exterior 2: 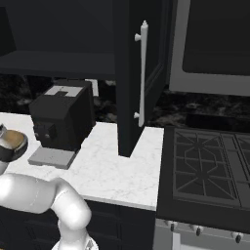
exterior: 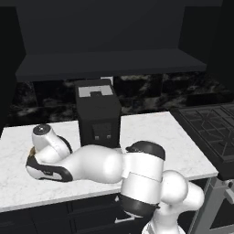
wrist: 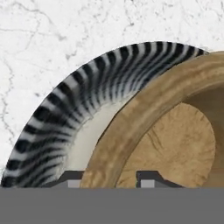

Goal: Pick up the bowls on the counter and stack them on top of one another in the open cabinet. Place the smaller bowl on top of the larger bowl.

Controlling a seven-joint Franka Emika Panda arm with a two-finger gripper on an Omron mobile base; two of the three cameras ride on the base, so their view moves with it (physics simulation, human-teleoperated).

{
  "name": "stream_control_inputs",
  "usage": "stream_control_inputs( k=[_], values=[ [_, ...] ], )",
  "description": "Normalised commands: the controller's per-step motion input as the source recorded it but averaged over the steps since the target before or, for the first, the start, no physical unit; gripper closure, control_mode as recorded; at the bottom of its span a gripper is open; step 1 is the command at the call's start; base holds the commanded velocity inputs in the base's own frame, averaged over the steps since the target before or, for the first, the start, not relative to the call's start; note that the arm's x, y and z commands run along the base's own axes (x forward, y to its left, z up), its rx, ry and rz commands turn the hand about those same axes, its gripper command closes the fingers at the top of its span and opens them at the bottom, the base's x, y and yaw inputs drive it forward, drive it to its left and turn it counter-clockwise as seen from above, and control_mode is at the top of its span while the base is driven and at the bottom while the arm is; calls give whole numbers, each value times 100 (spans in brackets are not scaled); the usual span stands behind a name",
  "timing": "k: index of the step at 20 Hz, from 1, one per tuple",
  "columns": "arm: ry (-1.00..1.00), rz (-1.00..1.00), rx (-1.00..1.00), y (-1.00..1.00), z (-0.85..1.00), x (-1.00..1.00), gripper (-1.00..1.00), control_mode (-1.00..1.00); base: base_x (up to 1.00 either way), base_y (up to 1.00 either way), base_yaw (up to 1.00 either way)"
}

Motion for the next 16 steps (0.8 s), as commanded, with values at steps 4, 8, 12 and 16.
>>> stream_control_inputs(
  k=[4,8,12,16],
  values=[
    [0,-2,0,-1,9,-3,-100,-100,0,0,0],
    [0,-1,0,0,28,-36,-100,-100,0,0,0],
    [0,0,5,-3,18,-77,-100,-100,0,0,0],
    [2,0,0,-2,-13,-30,-100,-100,0,0,0]
  ],
)
